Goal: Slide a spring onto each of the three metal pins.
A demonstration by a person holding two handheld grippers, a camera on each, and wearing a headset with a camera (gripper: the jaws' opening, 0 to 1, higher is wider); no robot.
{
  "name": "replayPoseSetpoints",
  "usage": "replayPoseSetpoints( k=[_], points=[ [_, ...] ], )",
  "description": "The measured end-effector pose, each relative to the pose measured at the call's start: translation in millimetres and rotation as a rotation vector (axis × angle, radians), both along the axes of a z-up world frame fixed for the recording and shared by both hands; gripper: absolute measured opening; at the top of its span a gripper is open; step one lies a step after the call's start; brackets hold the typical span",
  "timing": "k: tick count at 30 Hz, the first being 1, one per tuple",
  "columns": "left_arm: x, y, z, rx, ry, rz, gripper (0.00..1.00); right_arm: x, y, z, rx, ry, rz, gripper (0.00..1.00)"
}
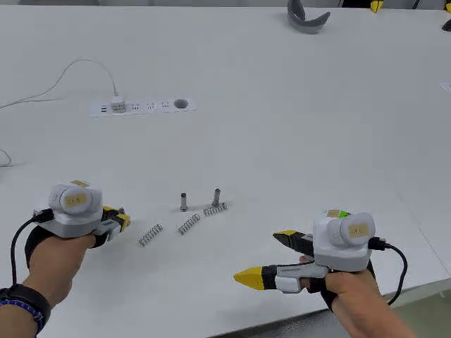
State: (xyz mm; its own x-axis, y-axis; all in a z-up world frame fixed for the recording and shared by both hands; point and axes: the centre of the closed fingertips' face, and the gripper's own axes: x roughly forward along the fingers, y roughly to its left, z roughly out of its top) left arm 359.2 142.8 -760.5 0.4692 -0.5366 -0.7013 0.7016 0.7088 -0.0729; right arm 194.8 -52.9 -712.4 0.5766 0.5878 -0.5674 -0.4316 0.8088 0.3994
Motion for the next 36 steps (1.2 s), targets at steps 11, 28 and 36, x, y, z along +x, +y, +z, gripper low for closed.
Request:
replayPoseSetpoints(
  k=[11,28,36],
  points=[
    [5.1,-4.4,0.4,0.003,-0.024,-0.012,0.08,-1.9,-4.9,-2.4,-0.005,0.007,-0.01,0.89],
    [10.6,-27.0,5.0,-0.011,-0.039,-0.039,0.08,-5.4,-8.5,-3.2,-0.003,0.009,-0.022,0.89],
    [12.3,-39.6,3.1,-0.009,-0.041,-0.057,0.08,-8.4,-15.0,-4.0,-0.005,0.012,-0.035,0.89]
  ],
)
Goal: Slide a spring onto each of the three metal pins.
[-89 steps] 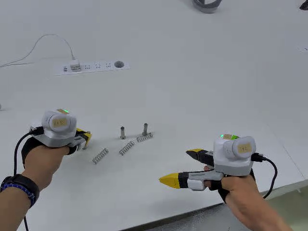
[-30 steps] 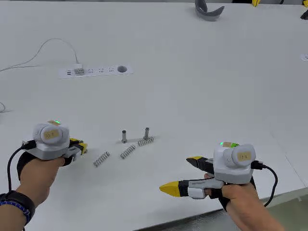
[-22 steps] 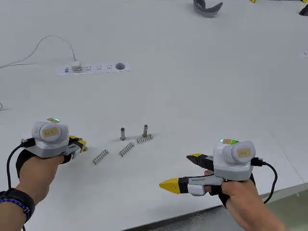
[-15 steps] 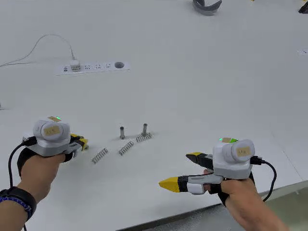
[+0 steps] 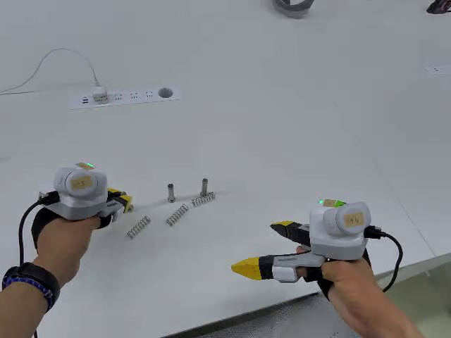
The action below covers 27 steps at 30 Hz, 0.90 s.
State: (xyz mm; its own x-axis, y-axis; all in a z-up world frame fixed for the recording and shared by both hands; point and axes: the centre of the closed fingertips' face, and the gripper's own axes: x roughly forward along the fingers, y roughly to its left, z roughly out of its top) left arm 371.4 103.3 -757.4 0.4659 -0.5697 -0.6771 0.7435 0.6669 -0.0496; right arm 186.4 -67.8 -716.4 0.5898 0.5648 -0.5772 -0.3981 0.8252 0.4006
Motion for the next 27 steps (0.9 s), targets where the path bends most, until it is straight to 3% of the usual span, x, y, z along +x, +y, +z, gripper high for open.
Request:
replayPoseSetpoints(
  k=[17,27],
  points=[
    [0.7,-0.4,-3.6,0.019,0.005,-0.01,0.1,1.8,0.1,-1.8,0.003,0.002,-0.001,0.89],
    [-1.2,2.2,-3.0,0.013,0.033,0.003,0.17,1.5,0.9,-2.5,-0.008,0.002,0.01,0.89]
  ],
)
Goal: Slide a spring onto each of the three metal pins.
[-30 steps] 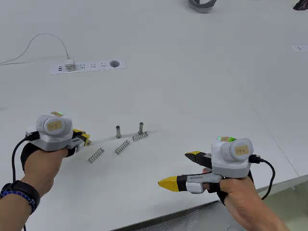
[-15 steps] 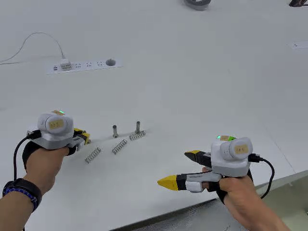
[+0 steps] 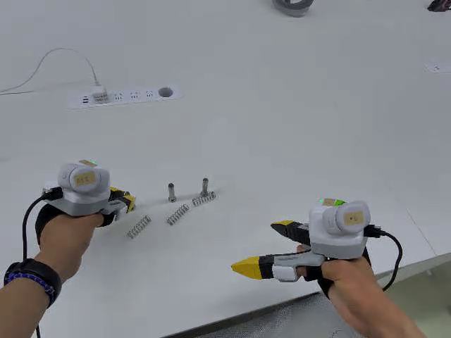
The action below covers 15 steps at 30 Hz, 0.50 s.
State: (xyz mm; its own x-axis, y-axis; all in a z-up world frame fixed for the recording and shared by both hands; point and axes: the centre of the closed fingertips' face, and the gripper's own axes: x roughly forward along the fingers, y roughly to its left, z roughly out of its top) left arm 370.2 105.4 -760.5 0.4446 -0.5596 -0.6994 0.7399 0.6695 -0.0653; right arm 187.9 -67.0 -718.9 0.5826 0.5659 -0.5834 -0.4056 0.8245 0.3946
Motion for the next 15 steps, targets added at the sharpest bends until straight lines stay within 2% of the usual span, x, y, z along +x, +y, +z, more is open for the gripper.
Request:
replayPoseSetpoints(
  k=[9,15],
  points=[
    [-5.7,3.0,4.5,-0.013,0.013,0.008,0.24,0.2,3.1,1.5,0.002,-0.002,0.01,0.89],
    [-11.2,10.1,5.8,-0.016,0.026,0.014,0.28,2.6,5.5,4.0,0.005,-0.012,0.013,0.89]
  ],
)
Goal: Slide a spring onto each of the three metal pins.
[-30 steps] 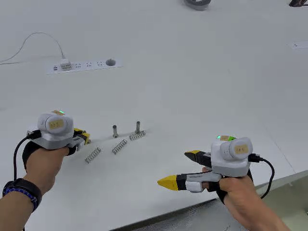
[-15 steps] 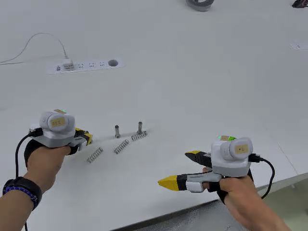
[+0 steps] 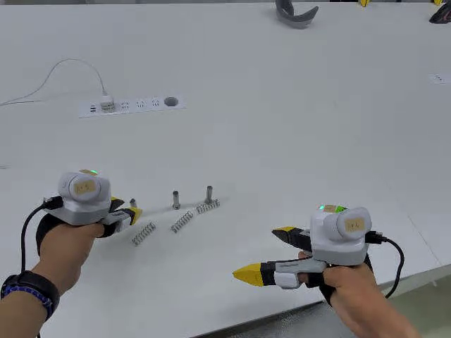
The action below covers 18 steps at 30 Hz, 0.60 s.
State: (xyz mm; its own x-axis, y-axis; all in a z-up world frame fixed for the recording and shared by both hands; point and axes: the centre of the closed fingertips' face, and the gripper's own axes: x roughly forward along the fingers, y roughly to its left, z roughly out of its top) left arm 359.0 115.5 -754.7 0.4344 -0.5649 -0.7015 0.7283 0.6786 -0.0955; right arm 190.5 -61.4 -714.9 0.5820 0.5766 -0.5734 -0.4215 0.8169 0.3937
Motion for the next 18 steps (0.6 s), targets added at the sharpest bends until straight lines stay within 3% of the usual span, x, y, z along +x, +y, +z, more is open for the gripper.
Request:
replayPoseSetpoints(
  k=[9,12,18],
  points=[
    [-7.7,15.8,1.3,-0.007,0.006,0.027,0.34,0.2,5.5,0.6,-0.006,-0.002,0.019,0.89],
    [-12.3,23.3,-0.1,0.005,-0.009,0.022,0.35,1.6,7.2,1.1,-0.009,-0.004,0.027,0.89],
    [-19.8,38.8,-3.6,0.025,0.009,0.036,0.37,4.8,9.3,1.3,-0.011,-0.006,0.039,0.89]
  ],
)
